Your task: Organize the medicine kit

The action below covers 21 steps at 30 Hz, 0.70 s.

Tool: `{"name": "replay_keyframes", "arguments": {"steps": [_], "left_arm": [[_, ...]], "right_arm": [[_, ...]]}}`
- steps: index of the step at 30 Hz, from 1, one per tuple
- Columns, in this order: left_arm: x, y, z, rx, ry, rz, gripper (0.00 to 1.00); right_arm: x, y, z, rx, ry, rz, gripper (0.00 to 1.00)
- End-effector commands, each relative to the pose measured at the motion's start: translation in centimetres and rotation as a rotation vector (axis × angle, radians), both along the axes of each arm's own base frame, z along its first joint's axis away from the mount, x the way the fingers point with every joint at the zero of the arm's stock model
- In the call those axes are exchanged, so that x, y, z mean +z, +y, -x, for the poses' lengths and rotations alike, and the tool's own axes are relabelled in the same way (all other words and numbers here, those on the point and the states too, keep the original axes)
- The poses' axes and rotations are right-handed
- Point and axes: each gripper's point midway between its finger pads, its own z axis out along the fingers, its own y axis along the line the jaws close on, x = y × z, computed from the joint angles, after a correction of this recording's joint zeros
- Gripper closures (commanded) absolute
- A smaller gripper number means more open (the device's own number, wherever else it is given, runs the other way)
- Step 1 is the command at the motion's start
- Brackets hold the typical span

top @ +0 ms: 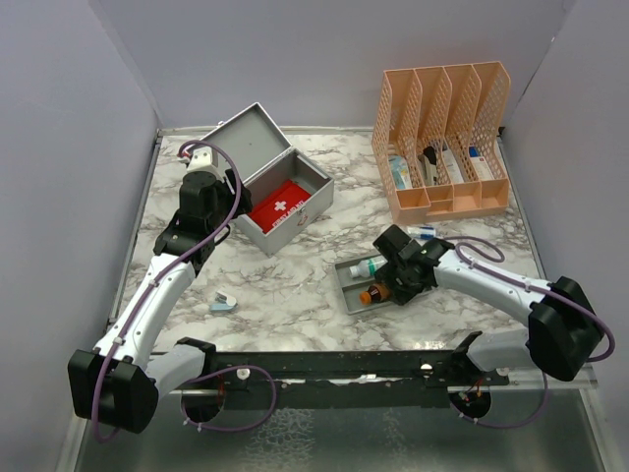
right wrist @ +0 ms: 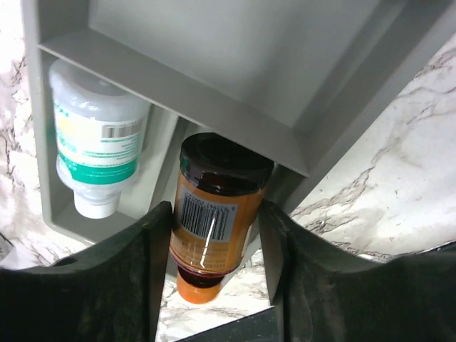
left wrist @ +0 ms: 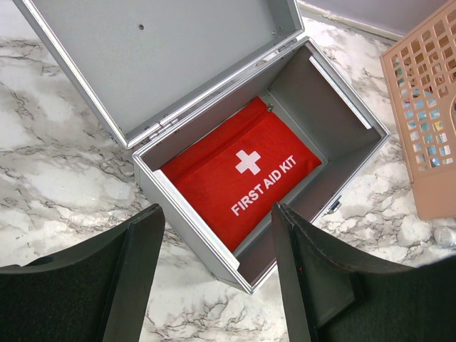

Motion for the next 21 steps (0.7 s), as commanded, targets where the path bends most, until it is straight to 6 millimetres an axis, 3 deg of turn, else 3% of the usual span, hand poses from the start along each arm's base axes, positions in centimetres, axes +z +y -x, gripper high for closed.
{"name": "replay_keyframes", "arguments": {"steps": [1,11,14,18,21], "left_arm": [[0.6,0.0,-0.1,-0.001,-0.020,0.008,0.35],[0.6,-0.2,-0.2,-0.010,-0.020,0.012,0.35],[0.8,-0.4,-0.2,-0.022,-0.027,0.014,0.35],[2.2,-1.6,0.2,-0.118,-0.066,0.011,0.35],[3.2,-2.2,0.6,-0.168,-0.116,0.010,0.35]], "right_arm": [[2.3,0.8,-2.6,-0.005,-0.104,-0.003,0.43],[3.7,1.1,-3.4,0.079,-0.166,0.007,0.35],[5.1,0.9,-4.6,0.142,-0.250,0.042,0.35],[7.3,1.6,-7.1,0.350,-0.414,0.114,0.35],[7.7,0.5,-7.9,0.376,-0.434,0.173,0.36]]}}
